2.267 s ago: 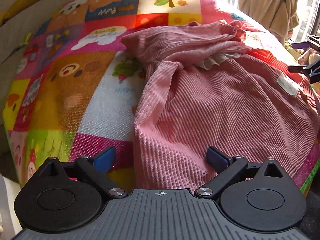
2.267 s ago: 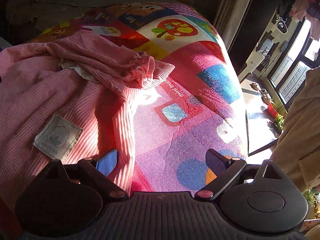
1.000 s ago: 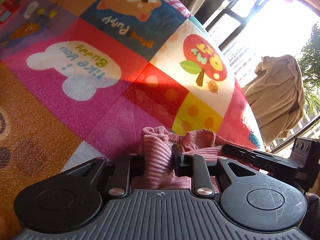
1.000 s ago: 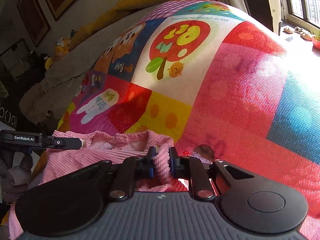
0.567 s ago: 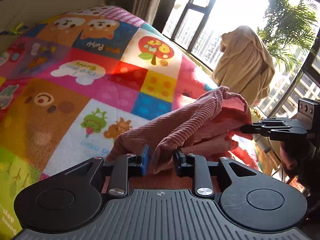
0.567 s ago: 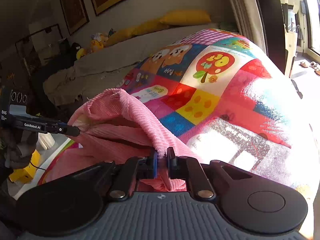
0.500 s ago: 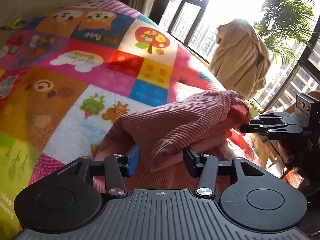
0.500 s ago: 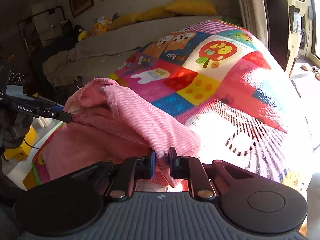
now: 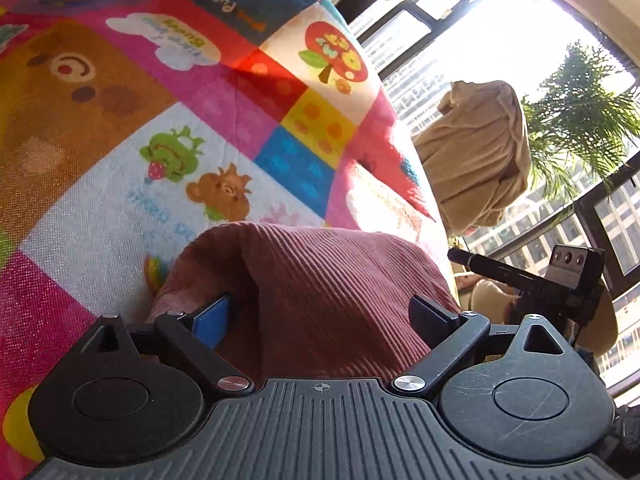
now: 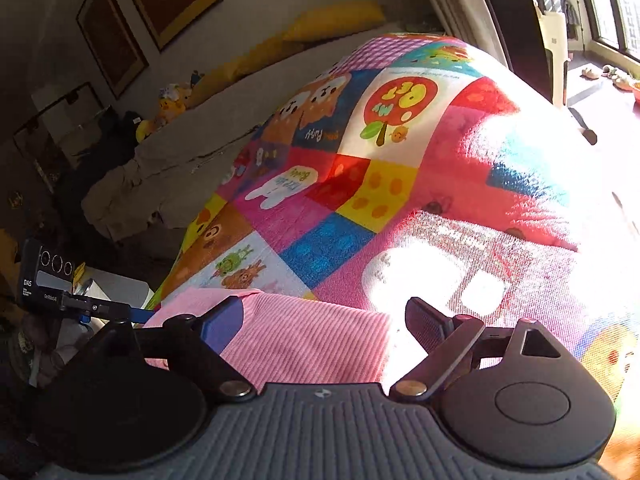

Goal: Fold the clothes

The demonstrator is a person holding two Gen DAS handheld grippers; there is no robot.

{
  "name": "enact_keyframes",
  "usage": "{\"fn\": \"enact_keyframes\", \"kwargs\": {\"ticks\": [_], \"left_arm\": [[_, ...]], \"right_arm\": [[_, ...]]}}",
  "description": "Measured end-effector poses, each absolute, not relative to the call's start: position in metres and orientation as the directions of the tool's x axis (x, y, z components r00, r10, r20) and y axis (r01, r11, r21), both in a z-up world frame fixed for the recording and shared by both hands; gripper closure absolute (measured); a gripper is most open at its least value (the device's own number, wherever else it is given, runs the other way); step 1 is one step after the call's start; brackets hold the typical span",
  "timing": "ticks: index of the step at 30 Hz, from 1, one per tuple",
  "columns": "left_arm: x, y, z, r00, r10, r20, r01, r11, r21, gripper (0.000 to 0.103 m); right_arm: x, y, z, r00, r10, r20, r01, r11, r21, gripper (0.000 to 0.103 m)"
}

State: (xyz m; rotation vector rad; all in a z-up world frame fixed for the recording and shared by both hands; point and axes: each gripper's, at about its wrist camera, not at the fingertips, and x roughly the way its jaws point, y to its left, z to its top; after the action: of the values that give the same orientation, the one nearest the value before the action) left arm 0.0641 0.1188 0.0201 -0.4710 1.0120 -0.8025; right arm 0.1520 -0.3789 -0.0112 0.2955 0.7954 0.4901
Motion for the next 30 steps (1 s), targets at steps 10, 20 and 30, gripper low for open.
{"fn": "enact_keyframes", "kwargs": {"ticks": [10, 20, 30], "left_arm": [[0.14, 0.098, 0.031, 0.384, -0.788, -0.481, 0.37, 0.609, -0.702, 0.006], [0.118, 0.127, 0.027, 0.426, -0.714, -0.555, 0.388, 0.699, -0.601, 0.005], [0.099, 0.126, 0.03, 0.466, -0.703, -0.537, 0.41, 0.71, -0.573, 0.005]], "right_arm": [[0.236, -0.34, -0.024, 0.59, 0.604, -0.536, -0.381, 0.793, 0.475, 0.014], [0.217, -0.34, -0.027, 0.711, 0.351, -0.609, -0.338, 0.93, 0.142, 0.014], [0.206, -0.354, -0.024, 0.648, 0.469, -0.6, -0.39, 0.881, 0.267, 0.027]]}}
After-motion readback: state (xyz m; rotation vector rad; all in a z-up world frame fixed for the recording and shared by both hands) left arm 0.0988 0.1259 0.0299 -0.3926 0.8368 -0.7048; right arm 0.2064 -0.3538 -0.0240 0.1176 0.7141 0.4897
